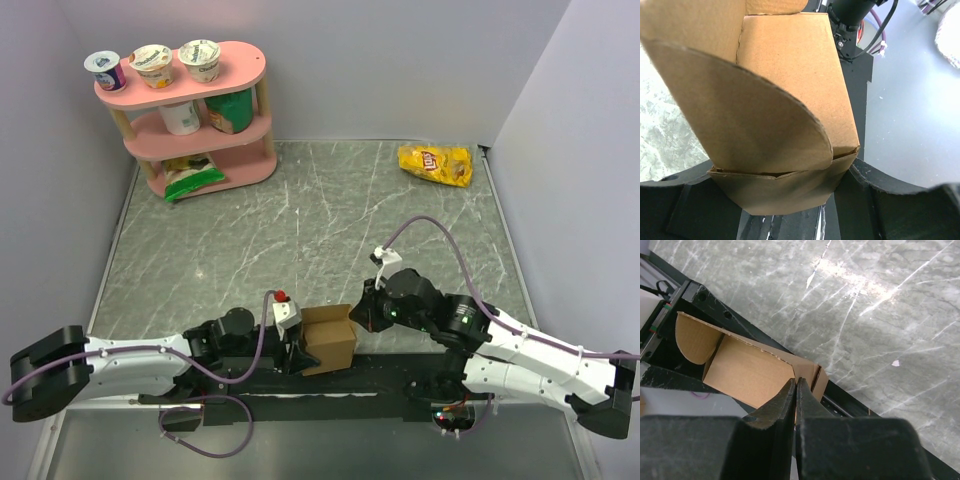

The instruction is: Fold the paper box

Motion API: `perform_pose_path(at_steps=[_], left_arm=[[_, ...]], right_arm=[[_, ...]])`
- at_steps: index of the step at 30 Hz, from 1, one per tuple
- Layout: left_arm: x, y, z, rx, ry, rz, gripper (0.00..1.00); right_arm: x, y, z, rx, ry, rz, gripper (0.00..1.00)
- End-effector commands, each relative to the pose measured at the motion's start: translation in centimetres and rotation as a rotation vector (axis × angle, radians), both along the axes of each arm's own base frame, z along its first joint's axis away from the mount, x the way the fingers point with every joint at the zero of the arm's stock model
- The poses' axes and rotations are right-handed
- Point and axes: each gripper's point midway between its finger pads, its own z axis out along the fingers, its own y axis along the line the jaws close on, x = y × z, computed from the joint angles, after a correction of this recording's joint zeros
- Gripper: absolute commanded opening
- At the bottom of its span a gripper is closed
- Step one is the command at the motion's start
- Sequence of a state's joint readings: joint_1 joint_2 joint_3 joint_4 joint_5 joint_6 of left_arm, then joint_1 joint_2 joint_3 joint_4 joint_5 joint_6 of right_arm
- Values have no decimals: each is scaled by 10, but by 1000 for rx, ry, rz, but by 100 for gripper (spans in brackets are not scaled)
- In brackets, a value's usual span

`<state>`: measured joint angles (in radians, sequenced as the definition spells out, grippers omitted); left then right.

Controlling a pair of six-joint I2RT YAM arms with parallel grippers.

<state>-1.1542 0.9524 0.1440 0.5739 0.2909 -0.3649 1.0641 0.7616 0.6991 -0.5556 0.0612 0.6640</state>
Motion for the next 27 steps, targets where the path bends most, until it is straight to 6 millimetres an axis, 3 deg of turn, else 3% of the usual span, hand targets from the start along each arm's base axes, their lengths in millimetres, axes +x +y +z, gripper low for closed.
perform_pose_path(at_steps=[1,10,19,24,27], left_arm=[[15,-7,42,-153,-38,66,36],[22,-4,44,-178,-16,107,35],[28,0,41,-168,-20,136,35],[30,4,48,-210,-25,155,36],[32,6,47,-208,-21,163,35]], right_arm=[[-10,8,0,40,29,23,6],[-22,17,-8,42,57,32,4],[-21,8,-9,-7,54,-9,3],[-26,-1,-30,-41,113,-48,2],[-29,0,-32,-24,127,-43,2]])
